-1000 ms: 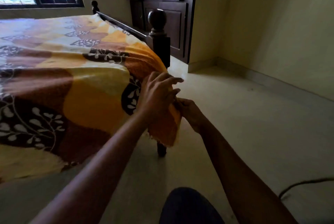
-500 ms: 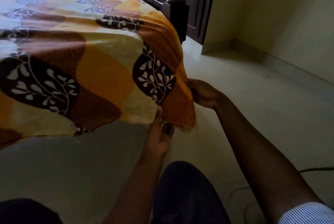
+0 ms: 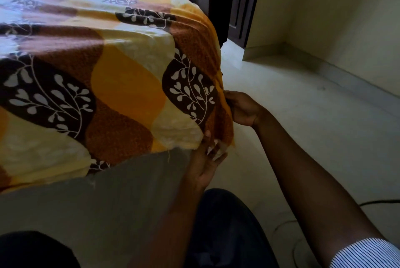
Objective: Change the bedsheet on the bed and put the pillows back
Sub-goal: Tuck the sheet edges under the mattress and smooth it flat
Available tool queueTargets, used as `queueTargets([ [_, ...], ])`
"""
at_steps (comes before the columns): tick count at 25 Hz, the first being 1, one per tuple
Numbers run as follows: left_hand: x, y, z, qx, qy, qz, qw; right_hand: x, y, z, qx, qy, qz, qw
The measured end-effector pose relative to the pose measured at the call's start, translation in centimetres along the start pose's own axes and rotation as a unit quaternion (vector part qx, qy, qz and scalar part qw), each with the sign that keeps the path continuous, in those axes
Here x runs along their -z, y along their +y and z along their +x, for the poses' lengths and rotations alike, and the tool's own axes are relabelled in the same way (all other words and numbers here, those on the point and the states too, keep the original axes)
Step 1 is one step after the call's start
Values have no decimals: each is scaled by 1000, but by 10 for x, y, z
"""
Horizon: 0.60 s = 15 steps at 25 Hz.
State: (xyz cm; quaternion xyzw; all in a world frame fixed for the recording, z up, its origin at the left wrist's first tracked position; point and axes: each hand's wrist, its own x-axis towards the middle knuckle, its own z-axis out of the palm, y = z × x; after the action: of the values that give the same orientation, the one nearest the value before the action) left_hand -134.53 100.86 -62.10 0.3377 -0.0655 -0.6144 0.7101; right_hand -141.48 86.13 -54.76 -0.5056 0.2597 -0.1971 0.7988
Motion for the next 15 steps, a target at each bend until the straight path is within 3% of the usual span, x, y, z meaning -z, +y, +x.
queueTargets([
  [3, -10, 1, 2, 16, -44, -49, 998, -3, 3, -2, 5, -25, 19, 999],
  [6, -9, -3, 3, -16, -2, -40, 999, -11, 2, -5, 28, 84, -116, 989],
  [10, -6, -13, 0, -58, 100, 6, 993, -34, 22, -23, 166, 303, -317, 883],
  [11, -8, -15, -3, -50, 111, 19, 992, -39, 27, -28, 179, 316, -309, 879],
  [13, -13, -16, -6, -40, 123, 27, 991, -50, 29, -36, 162, 272, -243, 917],
  [15, -16, -13, -8, -23, 125, 34, 991, -57, 22, -36, 171, 226, -287, 915],
])
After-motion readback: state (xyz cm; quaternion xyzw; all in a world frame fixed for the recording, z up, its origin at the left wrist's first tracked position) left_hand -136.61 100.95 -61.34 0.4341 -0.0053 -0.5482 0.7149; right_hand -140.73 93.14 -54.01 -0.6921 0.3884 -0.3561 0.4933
